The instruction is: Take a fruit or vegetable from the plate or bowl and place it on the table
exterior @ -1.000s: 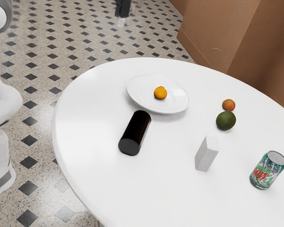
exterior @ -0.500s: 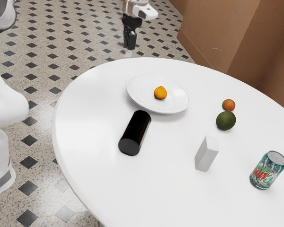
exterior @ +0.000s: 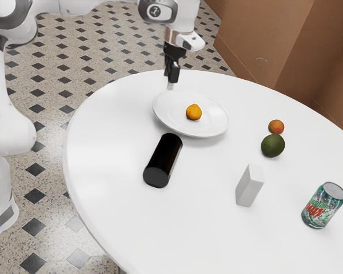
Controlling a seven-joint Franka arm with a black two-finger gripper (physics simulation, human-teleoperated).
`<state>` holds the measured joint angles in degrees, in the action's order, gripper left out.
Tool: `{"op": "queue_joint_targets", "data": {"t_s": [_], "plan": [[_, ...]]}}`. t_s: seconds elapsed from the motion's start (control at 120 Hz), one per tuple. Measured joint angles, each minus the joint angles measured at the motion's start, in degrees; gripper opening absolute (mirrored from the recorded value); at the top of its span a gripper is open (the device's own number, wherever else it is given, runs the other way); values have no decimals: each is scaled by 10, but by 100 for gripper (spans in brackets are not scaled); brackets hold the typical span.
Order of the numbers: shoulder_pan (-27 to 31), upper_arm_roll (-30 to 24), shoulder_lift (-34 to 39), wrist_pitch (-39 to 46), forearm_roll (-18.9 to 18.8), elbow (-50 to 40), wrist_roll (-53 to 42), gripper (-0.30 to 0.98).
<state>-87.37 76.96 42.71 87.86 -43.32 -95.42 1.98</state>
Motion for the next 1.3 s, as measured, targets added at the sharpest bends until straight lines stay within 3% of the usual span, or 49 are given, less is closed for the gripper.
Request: {"op": "queue_joint_targets", "data": {"t_s": [0.3, 0.433, 0.608, 0.908, 1.108, 1.3], "plan": [[-24, -16, 7, 3, 29, -3, 3, 66], [-30, -9, 99, -3, -13, 27, -2, 66], [-127, 59, 127, 10, -42, 58, -9, 66], [-158, 123, 118, 58, -59, 96, -19, 66], [-203, 162, 111, 73, -59, 143, -31, 66], [-212, 199, 112, 79, -47, 146, -39, 66]]}}
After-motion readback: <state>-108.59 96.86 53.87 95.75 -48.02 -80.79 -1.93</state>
